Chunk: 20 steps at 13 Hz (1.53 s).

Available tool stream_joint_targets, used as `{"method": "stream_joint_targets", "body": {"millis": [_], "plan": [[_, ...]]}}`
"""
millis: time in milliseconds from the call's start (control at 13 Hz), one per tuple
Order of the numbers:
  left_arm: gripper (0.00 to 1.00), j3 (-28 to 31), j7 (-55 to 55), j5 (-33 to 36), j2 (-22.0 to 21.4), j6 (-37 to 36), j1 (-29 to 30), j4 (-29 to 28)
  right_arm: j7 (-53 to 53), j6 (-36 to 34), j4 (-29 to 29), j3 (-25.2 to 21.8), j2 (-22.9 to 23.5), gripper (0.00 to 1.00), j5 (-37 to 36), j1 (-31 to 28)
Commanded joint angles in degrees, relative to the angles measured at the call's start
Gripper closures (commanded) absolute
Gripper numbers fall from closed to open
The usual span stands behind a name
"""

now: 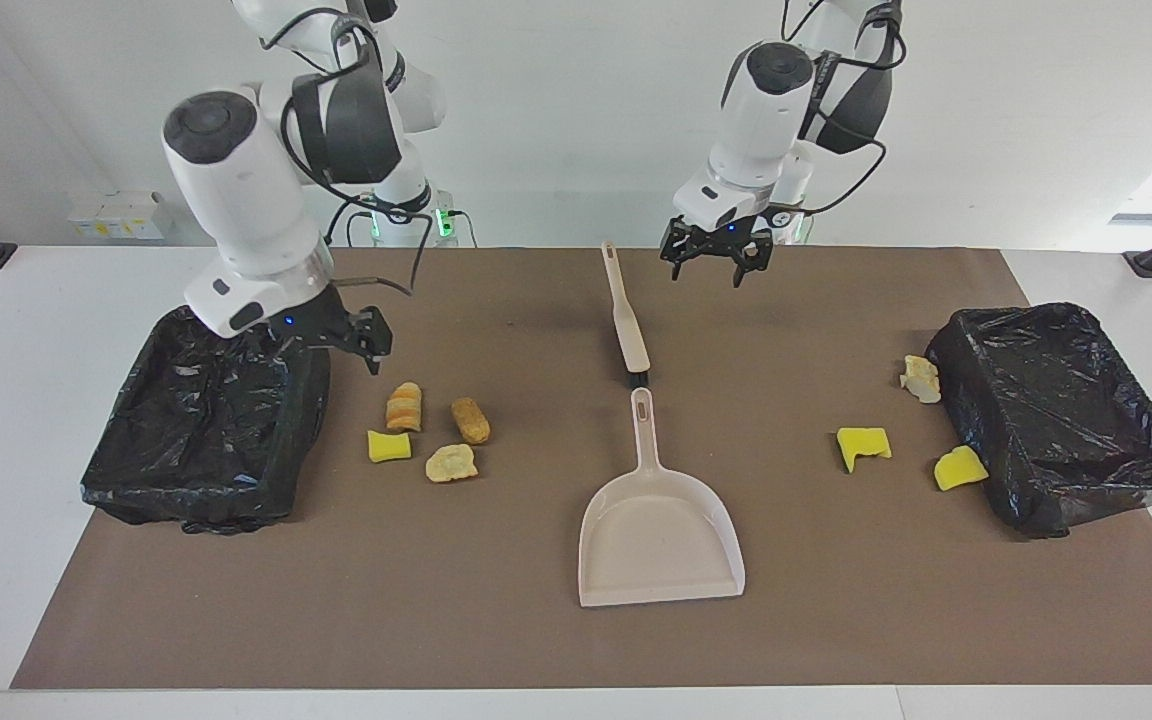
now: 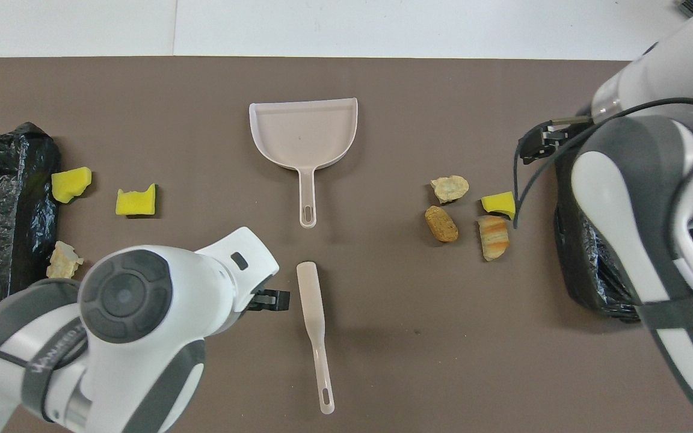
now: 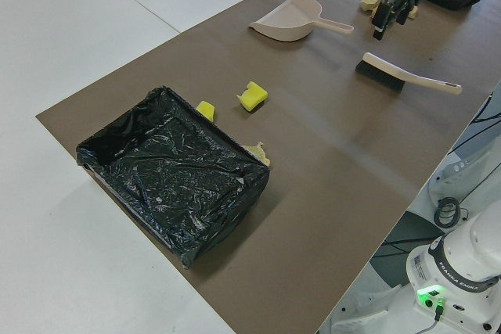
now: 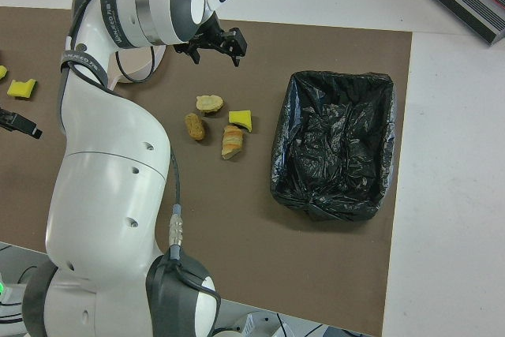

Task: Sweep and dump trash in bin
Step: 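Reach the right gripper to the dustpan while the left gripper reaches the brush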

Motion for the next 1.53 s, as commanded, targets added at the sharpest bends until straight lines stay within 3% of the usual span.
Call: {"method": "stream_joint_targets", "body": {"millis": [0,153,537,690,1073,1457], "plan": [[0.00,1.03,-8.26,-0.65,0.26,12.50,-7.64,-9.62,4.06,2.90,2.66,1.13,5.09,0.00,1.77,2.06],[0.00,1.03,-12.24,-0.65,0.53,18.17,-11.96,-13.59,12.09,6.68,3.35,2.11,7.64,0.00,2.31,6.08],[0.00,1.03,-17.33,-0.65,1.94,23.55,-17.16,-17.39,23.46,6.96,8.53,2.02,13.70,0.00,2.31,15.49],[0.22,1.03,-20.51,-0.65,1.76,23.46,-18.30,-17.39,26.64,7.13,11.52,1.76,16.61,0.00,2.22,18.48],[1.00,1.03,-20.51,-0.65,1.68,22.23,-18.31,-17.39,28.50,14.25,12.15,1.84,20.04,0.00,1.96,23.24],[1.00,1.30,-20.60,-0.65,0.19,15.40,-17.61,-16.42,25.01,15.31,10.58,2.64,21.10,0.00,-0.40,25.44]]}}
